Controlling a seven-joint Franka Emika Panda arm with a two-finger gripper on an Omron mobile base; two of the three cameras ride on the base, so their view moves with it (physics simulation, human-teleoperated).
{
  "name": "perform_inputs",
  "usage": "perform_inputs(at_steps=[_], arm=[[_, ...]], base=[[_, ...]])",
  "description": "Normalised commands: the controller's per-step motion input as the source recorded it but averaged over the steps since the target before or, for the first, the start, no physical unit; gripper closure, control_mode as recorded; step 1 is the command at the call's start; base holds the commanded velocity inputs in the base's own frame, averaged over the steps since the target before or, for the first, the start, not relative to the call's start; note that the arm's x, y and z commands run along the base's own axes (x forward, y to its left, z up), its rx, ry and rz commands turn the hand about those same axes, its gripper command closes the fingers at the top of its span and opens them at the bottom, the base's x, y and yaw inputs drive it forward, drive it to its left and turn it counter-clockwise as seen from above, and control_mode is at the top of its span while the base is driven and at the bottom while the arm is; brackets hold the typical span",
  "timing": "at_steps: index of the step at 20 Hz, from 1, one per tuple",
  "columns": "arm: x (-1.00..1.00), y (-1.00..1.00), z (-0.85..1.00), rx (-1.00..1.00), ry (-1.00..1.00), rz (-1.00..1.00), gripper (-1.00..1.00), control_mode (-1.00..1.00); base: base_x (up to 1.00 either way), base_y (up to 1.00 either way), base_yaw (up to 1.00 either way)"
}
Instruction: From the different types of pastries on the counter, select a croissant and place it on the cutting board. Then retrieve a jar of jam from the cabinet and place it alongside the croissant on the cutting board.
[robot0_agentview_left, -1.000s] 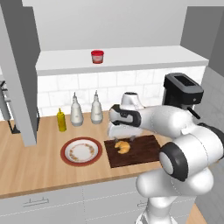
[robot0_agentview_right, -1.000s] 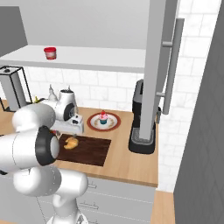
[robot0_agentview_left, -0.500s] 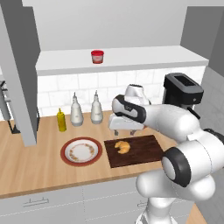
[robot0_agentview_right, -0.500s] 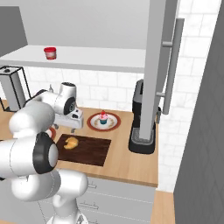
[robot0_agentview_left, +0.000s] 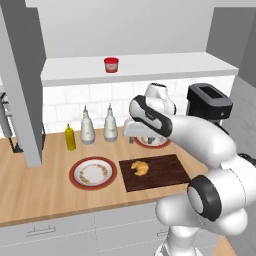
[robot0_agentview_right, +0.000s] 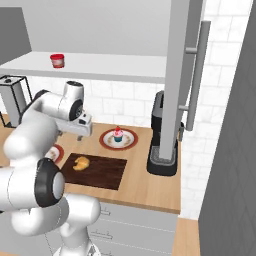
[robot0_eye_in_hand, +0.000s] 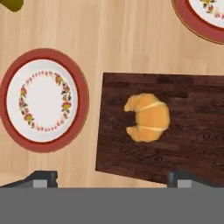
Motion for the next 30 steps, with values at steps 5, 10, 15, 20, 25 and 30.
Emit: perform_inputs(at_steps=[5,10,15,20,25,30], arm=[[-0.01,0.14,0.8,0.0,-0.26,0.0,-1.0,-1.0],[0.0,0.28,0.76,0.0,-0.32,0.0,-1.0,-1.0],[0.0,0.26,0.77,0.0,-0.23,0.0,-1.0,-1.0],[0.09,0.21,0.69,0.0,-0.13,0.0,-1.0,-1.0],[0.34,0.2,0.58,0.0,-0.06,0.0,-1.0,-1.0],[0.28,0.2,0.58,0.0,-0.08,0.0,-1.0,-1.0]], base=[[0.0,0.0,0.0],[0.0,0.0,0.0],[0.0,0.0,0.0],[0.0,0.0,0.0],[0.0,0.0,0.0],[0.0,0.0,0.0]])
